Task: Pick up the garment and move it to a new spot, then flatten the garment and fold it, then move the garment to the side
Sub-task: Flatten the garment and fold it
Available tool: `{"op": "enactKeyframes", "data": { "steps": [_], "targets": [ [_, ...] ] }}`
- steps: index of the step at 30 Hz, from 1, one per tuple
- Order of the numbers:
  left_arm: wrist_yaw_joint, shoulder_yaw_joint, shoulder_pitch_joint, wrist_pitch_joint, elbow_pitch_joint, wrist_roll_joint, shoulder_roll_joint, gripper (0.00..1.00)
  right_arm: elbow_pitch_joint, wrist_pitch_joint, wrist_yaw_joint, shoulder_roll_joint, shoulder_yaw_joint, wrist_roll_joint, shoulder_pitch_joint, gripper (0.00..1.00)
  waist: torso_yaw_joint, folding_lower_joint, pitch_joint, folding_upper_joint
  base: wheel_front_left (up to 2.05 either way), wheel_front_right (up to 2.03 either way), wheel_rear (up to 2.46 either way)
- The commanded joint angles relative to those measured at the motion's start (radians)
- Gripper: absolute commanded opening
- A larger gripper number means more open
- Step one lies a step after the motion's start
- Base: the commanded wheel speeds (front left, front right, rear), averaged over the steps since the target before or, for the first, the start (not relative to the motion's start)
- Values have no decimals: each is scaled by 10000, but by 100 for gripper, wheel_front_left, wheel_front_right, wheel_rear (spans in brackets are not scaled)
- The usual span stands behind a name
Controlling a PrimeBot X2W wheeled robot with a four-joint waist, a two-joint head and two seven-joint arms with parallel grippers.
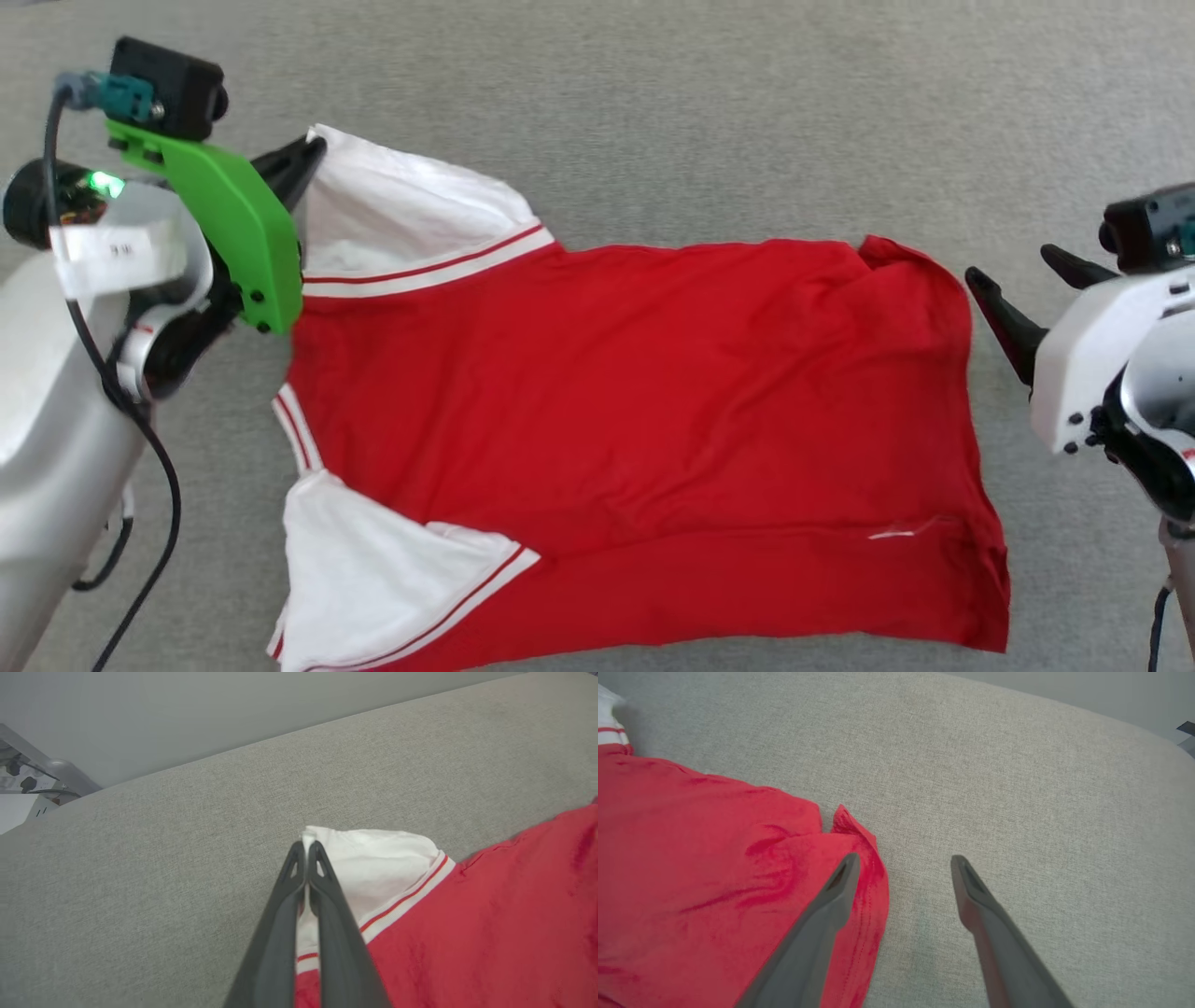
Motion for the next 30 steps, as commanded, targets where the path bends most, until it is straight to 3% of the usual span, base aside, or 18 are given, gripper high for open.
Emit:
{"op": "enactKeyframes", "data": {
  "steps": [1,9,23,24,26,30],
  "targets": [
    [142,63,334,-88,-312,-59,123,0,95,419,-80,-19,107,165,-324,100,538,0,-252,105,0,0,0],
    [776,81,1148,-275,-2281,-13,267,0,1248,2671,-80,-368,548,69,-1520,100,1124,0,-26,105,0,0,0],
    [805,-113,1093,-469,-2837,88,-42,0,3059,2981,-80,-556,1288,16,-2215,100,1470,0,636,105,0,0,0],
    [800,-118,1077,-488,-2791,106,-46,0,3163,3000,-80,-570,1338,45,-2202,95,1486,0,657,105,0,0,0],
    [806,-111,1070,-520,-2719,95,-68,0,3284,2956,-80,-558,1338,119,-2193,0,1509,0,679,105,0,0,0],
    [820,-65,1097,-658,-2465,107,-50,0,3495,2645,-80,-496,1099,186,-2164,0,1513,0,608,105,0,0,0]
  ]
}}
